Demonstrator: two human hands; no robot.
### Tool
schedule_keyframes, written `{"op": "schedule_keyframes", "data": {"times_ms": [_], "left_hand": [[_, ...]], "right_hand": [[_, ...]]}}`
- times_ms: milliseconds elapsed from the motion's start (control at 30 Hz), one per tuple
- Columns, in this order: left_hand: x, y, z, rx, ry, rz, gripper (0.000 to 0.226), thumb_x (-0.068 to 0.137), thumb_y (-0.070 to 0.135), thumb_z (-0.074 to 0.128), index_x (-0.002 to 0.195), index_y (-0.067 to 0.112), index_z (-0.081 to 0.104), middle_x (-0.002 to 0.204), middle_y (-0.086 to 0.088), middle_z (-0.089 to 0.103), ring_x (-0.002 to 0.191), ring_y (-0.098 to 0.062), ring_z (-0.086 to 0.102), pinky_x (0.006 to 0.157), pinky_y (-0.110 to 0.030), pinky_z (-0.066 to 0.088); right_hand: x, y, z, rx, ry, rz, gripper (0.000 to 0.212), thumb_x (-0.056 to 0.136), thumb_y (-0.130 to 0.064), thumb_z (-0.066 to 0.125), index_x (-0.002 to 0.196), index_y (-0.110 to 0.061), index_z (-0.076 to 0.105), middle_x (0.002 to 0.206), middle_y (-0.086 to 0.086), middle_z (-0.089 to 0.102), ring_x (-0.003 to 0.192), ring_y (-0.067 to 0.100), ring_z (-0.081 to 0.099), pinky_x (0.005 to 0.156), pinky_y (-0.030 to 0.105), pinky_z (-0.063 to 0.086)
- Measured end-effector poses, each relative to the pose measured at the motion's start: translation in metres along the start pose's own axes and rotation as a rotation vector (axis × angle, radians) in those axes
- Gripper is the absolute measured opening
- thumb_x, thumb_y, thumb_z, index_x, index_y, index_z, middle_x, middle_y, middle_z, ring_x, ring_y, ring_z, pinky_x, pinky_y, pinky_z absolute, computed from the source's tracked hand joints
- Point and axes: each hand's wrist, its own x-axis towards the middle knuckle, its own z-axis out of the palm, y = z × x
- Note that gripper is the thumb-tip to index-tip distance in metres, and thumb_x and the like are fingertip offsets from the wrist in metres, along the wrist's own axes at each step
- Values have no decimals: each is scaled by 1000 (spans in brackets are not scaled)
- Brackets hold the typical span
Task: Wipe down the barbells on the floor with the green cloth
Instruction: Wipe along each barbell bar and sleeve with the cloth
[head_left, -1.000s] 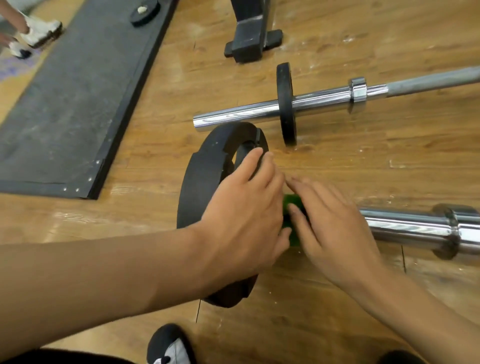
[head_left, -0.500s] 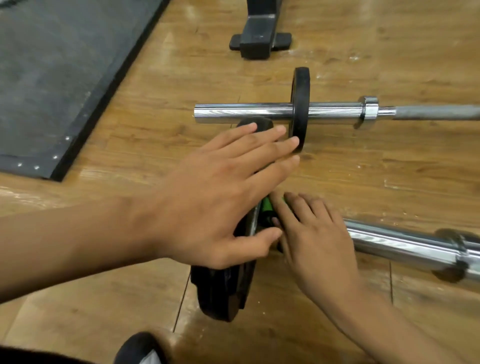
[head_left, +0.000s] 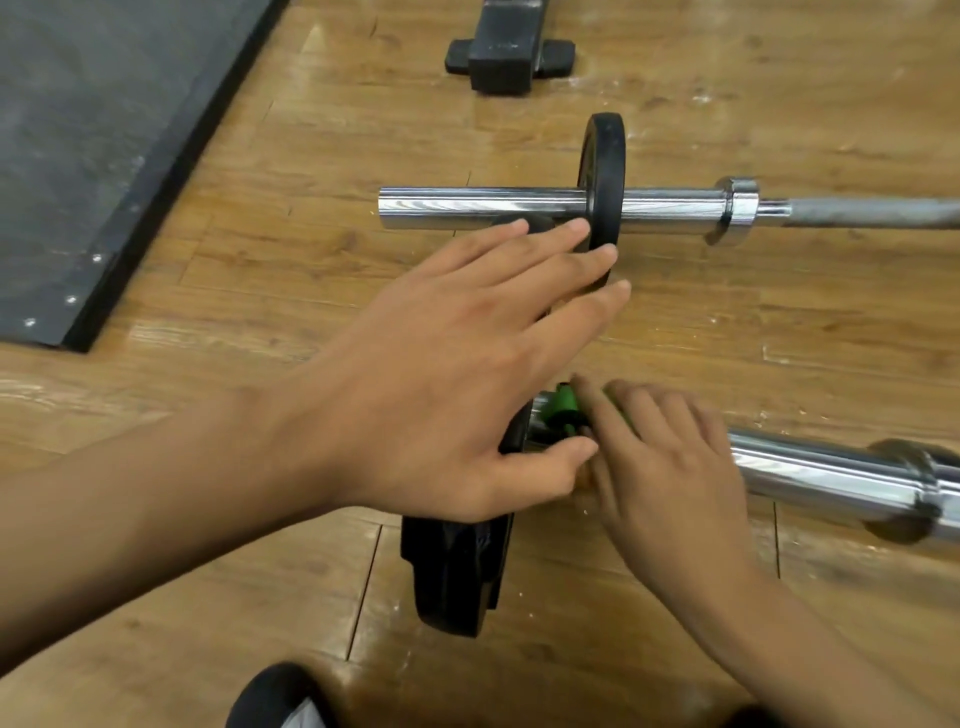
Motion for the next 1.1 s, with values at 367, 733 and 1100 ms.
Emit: {"op": "schedule_keyframes", "data": {"times_ms": [367,733,1100], "left_hand": [[16,-19,-1,-68,120,84,59,97,50,45,135,11,68,151,-10,58,150,-28,42,123,-53,28],[13,-12,11,-72,113,48,70,94,57,46,144,10,61,163,-13,42,158,-31,27,127,-51,22],[14,0,25,58,224,-126,80,93,56,50,151,1,51,163,-17,40,157,-32,28,128,-48,21]], "right_hand": [[11,-30,15,113,108,178,51,103,-29,40,151,-16,51,136,13,62,131,37,53,120,55,30],[-9,18,25,3,265,250,51,101,-18,55,152,-19,52,141,14,60,137,40,47,125,59,15],[-1,61,28,-38,378,360,46,105,-20,49,151,-24,54,142,11,60,139,38,47,125,62,12]]}}
